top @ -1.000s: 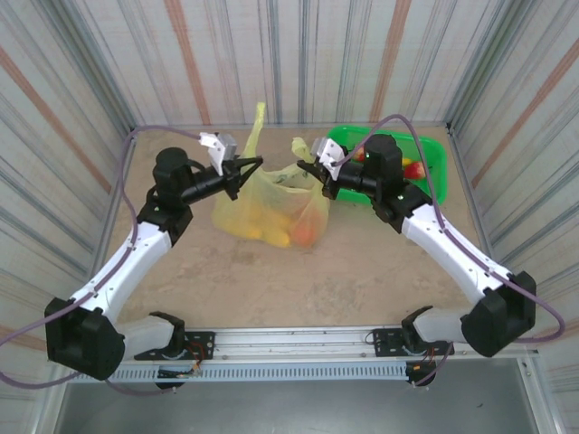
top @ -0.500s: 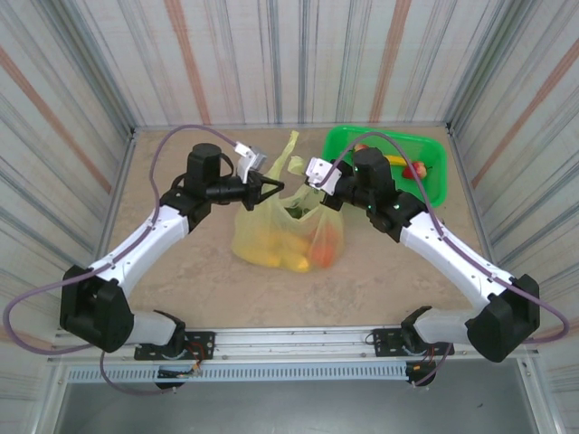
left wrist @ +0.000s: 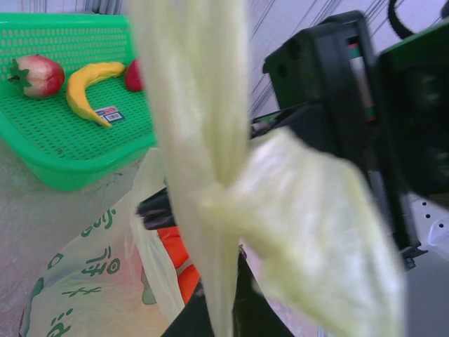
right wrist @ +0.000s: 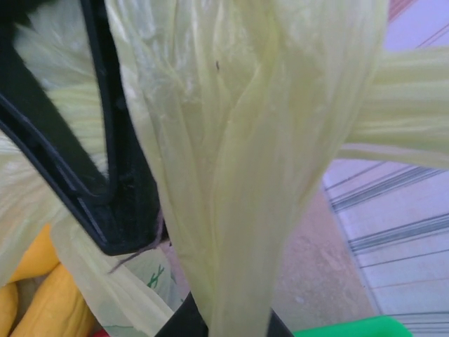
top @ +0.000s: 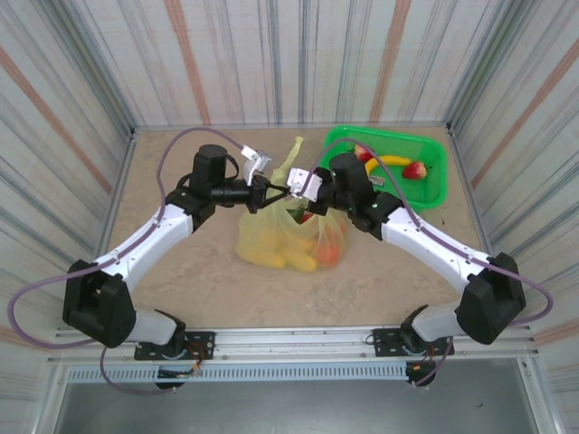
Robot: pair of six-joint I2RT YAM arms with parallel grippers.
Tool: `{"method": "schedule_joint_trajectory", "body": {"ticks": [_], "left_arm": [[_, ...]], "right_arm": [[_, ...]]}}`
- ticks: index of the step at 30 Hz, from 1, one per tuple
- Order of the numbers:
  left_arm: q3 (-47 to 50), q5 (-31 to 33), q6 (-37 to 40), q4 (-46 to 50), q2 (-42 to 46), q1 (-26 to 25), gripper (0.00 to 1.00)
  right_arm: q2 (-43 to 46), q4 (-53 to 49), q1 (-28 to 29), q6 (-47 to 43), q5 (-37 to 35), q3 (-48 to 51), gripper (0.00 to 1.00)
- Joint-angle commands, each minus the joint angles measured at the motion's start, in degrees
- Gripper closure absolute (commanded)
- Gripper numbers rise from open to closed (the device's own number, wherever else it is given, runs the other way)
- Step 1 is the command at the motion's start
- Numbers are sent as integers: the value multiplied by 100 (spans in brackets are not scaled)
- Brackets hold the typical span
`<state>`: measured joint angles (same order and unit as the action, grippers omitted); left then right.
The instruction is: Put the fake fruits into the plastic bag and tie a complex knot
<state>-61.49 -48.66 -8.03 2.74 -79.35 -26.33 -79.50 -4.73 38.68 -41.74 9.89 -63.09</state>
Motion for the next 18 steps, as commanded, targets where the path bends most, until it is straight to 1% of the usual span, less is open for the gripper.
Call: {"method": "schedule_joint_trajectory", "body": {"ticks": [1,9,11,15,18], "left_arm": [[-133,-222,-26,-187,-43,-13,92],[-152,-15,-23,-146,-98,-13,70],[-146,6,-44,-155,-98,-13,66],[-117,-39,-128,-246,-98,-21,51],[-68,-114,-143,-349,-59,-22,49]], "right_arm": [[-151,-1,18,-108,-110,-154,100],[-217,-8,49,-9,104,-212,100],[-226,7,65,16,176,-212,100],[-273,18,96,28,224,-241,100],[-324,8,130,50,250,-256,100]]}}
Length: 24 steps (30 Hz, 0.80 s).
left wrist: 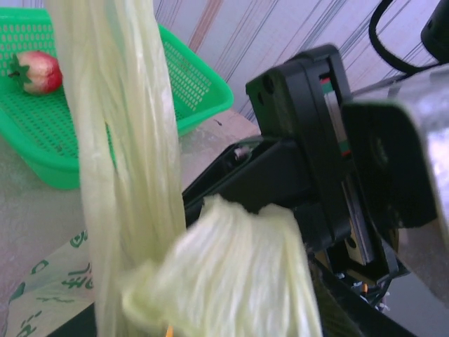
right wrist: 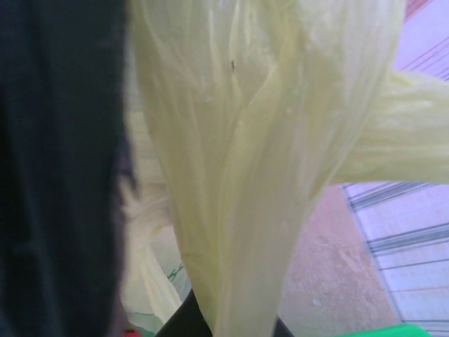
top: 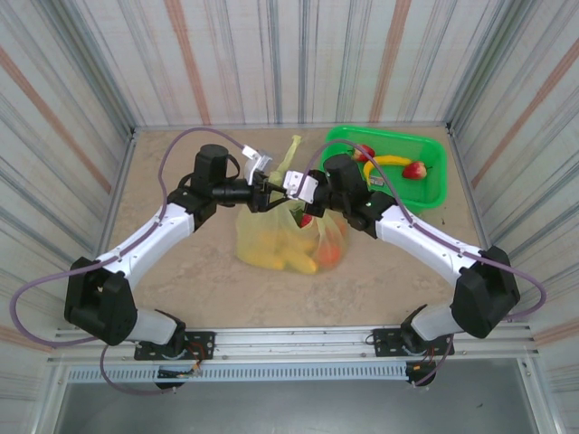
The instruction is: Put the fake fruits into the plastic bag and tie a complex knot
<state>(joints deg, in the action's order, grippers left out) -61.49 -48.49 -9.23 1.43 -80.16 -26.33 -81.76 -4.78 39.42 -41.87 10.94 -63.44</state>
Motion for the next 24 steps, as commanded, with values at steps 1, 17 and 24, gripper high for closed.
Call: {"method": "schedule_joint_trajectory", "body": {"ticks": [1,17,24], "left_arm": [[-52,-121,-27,-236,33,-22,49],[184,-126,-167,-777,121,-22,72],[307,-220,-48,-962,189,-13,97]], "right_arm": [[-99,12,66,64,152,-221,100],[-129,153,130,230,361,-122,100],[-91,155,121,221,294,-86,100]]}}
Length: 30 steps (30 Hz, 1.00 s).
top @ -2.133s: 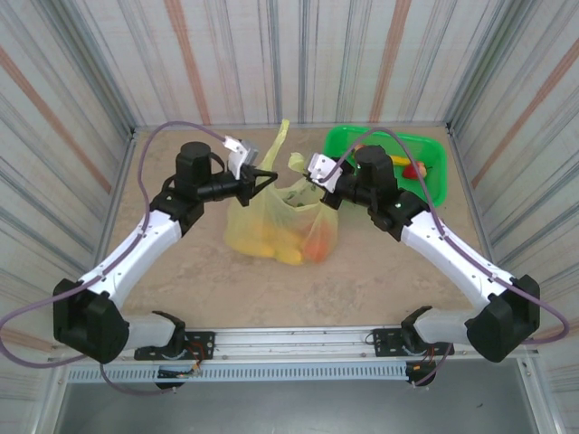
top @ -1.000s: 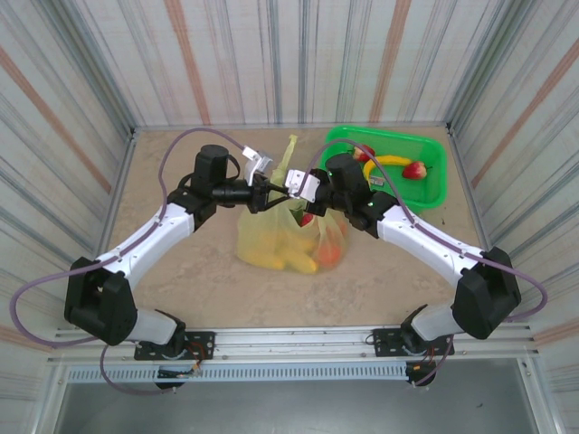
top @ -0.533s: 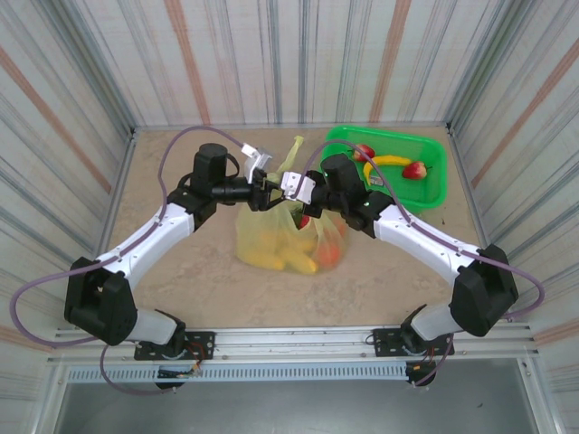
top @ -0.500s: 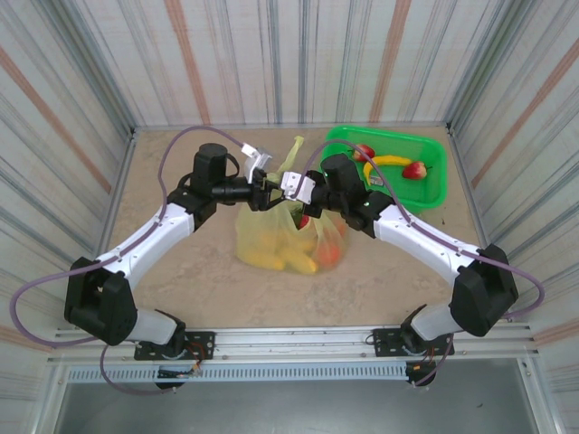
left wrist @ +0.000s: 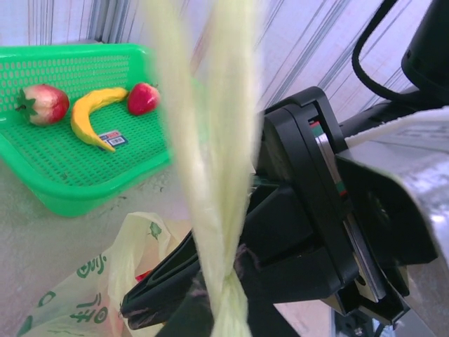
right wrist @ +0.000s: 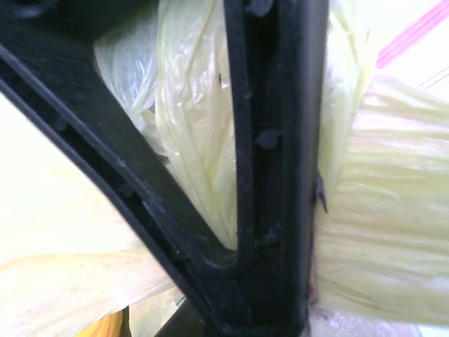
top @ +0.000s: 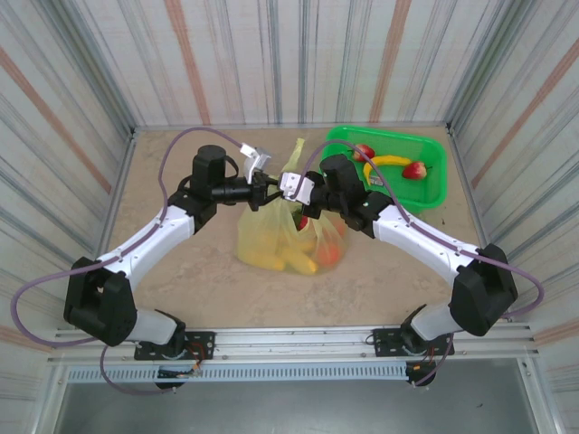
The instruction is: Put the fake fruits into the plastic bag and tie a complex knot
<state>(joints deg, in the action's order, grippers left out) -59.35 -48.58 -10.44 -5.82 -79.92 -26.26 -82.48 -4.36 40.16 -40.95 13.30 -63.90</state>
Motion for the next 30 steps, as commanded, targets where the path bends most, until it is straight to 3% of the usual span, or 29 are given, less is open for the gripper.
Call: {"method": "schedule_joint_trajectory", "body": {"ticks": [1,5,7,9,14,22,30], "left_arm": [[128,-221,90,-295,191,-19,99],[255,-154,242,-395,347,-11,100],[326,-152,266,-499,404,-9,100],[363,-158,302,-550,449,-11,100],[430,-207,437,-589,545,-2,100],[468,-460,829,-521,633,0,100],[484,-499,1089,-384,706,-4,98]], "right_arm": [[-11,111,48,126,46,-44,100],[102,143,-27,152,-41,20,98],[204,325,-72,254,-158,148,76],[359,491,-88,338,-315,336,63],[609,1005,-173,721,-966,719,55],[859,1323,-389,1280,-889,894,61],[839,848,-495,1410,-134,599,94]]}}
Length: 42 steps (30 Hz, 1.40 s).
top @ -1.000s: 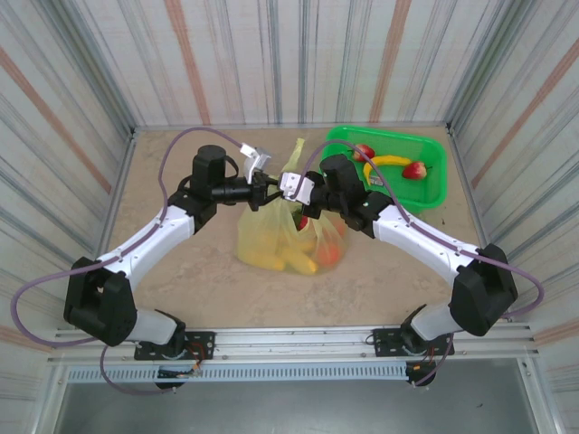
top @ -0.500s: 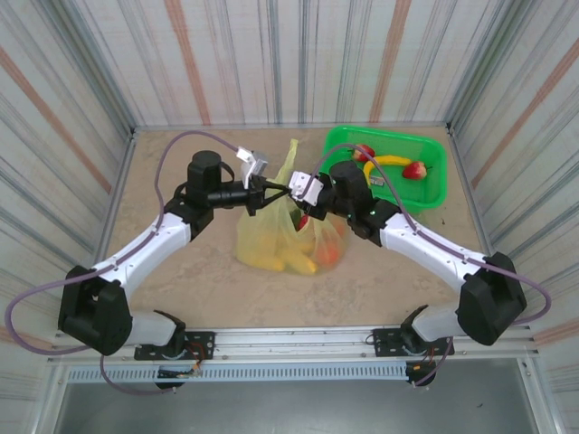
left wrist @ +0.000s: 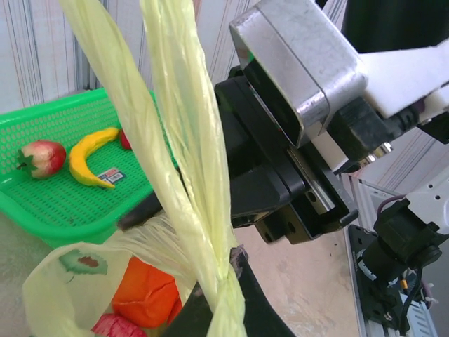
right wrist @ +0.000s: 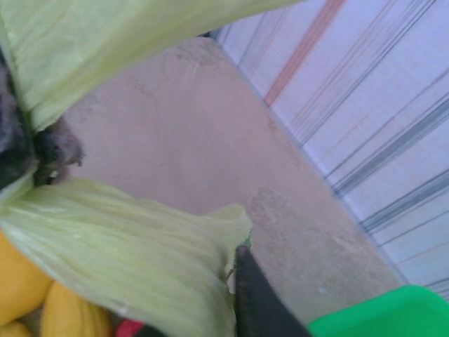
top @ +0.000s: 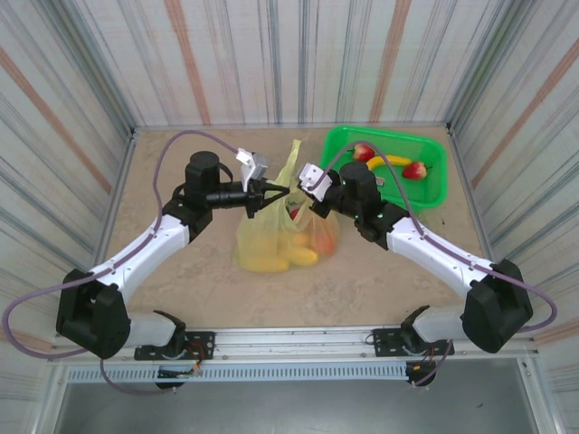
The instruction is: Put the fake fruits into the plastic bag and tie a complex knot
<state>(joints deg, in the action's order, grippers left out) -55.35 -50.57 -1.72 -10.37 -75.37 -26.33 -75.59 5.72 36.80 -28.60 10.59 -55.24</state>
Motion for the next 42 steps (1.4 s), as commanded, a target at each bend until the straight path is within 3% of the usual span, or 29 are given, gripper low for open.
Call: {"method": "schedule_joint_trajectory", "body": {"ticks": [1,7,10,15,19,22,25,27,30,33,37,42], "left_arm": [[81,-318,243,78,251,4,98],[70,-237,447,214,295,5,96],[206,-70,604,53,367,-12,100],[788,424,1159,-635,648,-159,100],[960,724,1372,-838,740,-219,100],[1087,796,1447,-1053,778,-236,100],[1095,879,1499,-1028,816,-259,100],[1106,899,1533,-1037,829,-284,100],[1105,923,1582,-977,840,-337,100],[1132,965,1655,-943,880,-364,100],[1138,1005,1731,-888,904,-399,100],[1123,1013,1784,-826,904,-408,100]], "right_arm": [[151,-248,-155,154,247,-294,99],[178,-415,-172,127,380,-342,100],[185,-538,-208,170,468,-391,99],[660,-551,-259,466,796,-202,55],[1304,-556,-530,1450,1534,-85,38],[1482,-1070,-662,2462,1874,-547,30],[1273,-2032,-709,3138,2128,-1337,31],[1022,-2405,-701,3489,2022,-1751,41],[700,-2762,-788,4463,1910,-2215,42],[77,-3246,-1020,5537,2971,-2876,36],[-355,-3747,-907,5866,3006,-3377,32],[-620,-4177,-842,5838,3046,-3636,42]]}}
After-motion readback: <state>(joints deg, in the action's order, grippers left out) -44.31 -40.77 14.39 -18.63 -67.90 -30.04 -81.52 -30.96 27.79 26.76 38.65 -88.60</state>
